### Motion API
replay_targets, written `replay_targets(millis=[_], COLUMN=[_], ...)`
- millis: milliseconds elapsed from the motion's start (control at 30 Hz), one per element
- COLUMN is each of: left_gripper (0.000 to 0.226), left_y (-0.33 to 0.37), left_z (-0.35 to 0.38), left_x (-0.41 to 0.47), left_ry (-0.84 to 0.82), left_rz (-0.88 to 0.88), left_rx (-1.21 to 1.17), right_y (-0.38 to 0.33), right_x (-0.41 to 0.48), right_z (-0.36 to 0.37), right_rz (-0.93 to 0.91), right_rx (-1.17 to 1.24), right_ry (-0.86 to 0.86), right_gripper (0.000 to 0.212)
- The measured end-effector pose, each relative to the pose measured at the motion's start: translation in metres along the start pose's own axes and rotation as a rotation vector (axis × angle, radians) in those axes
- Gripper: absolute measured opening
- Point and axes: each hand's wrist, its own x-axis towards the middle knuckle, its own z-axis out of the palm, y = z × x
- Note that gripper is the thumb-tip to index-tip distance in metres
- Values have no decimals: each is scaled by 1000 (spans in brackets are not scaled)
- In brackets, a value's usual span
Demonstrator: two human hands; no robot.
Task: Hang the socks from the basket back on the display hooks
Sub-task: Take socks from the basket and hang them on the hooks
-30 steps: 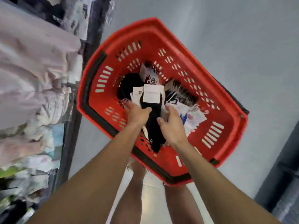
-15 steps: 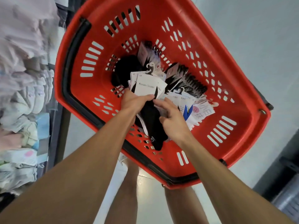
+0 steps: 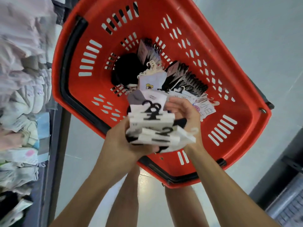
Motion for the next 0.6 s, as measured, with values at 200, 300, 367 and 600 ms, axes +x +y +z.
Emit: replay_targets(millis=[200, 300, 367, 600], left_gripper=[61, 75, 75, 64], left_y=[3, 4, 5, -3], left_z=[6, 10, 12, 16], left_x=[-26, -43, -54, -72], left_ry=[-68, -93, -141, -294], left_rz=[24, 1, 11, 69], left_rx=[20, 18, 41, -51], right_y=[0, 5, 9, 28], right_x=[5, 2, 0, 12], right_z=[11, 7, 2, 0], right_rz=[81, 101, 112, 241], right_rx=[-106, -279, -393, -497], right_ry=[89, 308, 404, 296], right_gripper=[44, 37, 44, 84])
